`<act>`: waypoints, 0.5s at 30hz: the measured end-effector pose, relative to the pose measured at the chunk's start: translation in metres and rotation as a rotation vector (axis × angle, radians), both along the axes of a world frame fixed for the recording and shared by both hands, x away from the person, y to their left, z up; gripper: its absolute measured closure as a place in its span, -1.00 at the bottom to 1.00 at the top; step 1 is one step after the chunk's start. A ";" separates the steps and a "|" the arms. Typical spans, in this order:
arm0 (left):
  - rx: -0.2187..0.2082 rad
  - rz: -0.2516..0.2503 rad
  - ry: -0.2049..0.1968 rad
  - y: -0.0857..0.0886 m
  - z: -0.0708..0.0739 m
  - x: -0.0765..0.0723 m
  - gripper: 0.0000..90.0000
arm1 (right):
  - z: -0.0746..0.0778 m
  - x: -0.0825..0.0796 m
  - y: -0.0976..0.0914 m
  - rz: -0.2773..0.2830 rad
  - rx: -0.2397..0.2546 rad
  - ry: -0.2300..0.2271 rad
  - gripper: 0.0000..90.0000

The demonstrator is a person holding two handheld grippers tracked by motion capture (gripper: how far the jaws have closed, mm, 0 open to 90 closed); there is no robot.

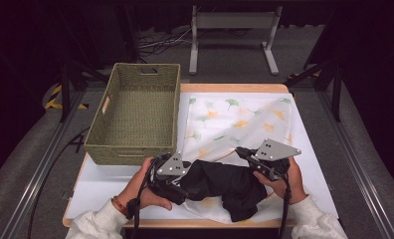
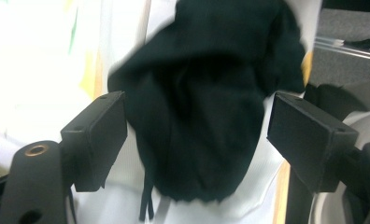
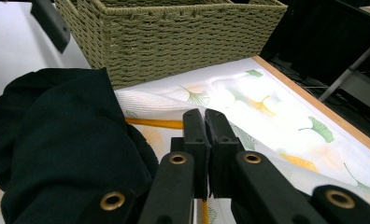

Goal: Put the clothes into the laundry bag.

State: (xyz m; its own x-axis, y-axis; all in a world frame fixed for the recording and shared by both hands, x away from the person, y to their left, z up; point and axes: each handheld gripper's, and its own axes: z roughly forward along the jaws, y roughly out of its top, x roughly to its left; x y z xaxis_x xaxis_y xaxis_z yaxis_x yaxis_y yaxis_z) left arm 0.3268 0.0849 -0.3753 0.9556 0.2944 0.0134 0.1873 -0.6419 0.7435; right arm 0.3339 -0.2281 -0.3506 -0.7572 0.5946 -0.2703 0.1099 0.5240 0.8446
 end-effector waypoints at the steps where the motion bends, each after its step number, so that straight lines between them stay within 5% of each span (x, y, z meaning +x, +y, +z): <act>1: -0.004 0.004 0.008 0.001 -0.004 0.001 -0.55 | 0.000 0.000 0.000 0.000 -0.001 0.000 0.97; 7: 0.020 0.001 0.026 -0.006 -0.022 0.005 -0.52 | 0.000 0.000 0.001 0.003 -0.001 -0.001 0.97; 10: 0.071 -0.006 0.026 -0.014 -0.030 0.007 -0.46 | -0.001 0.000 0.000 0.005 -0.002 -0.001 0.97; 13: 0.091 0.005 0.041 -0.017 -0.035 0.010 -0.21 | -0.001 0.000 0.000 0.004 -0.002 0.005 0.97; 15: 0.101 0.001 0.028 -0.018 -0.036 0.011 0.13 | -0.002 0.000 0.000 0.005 -0.004 0.002 0.97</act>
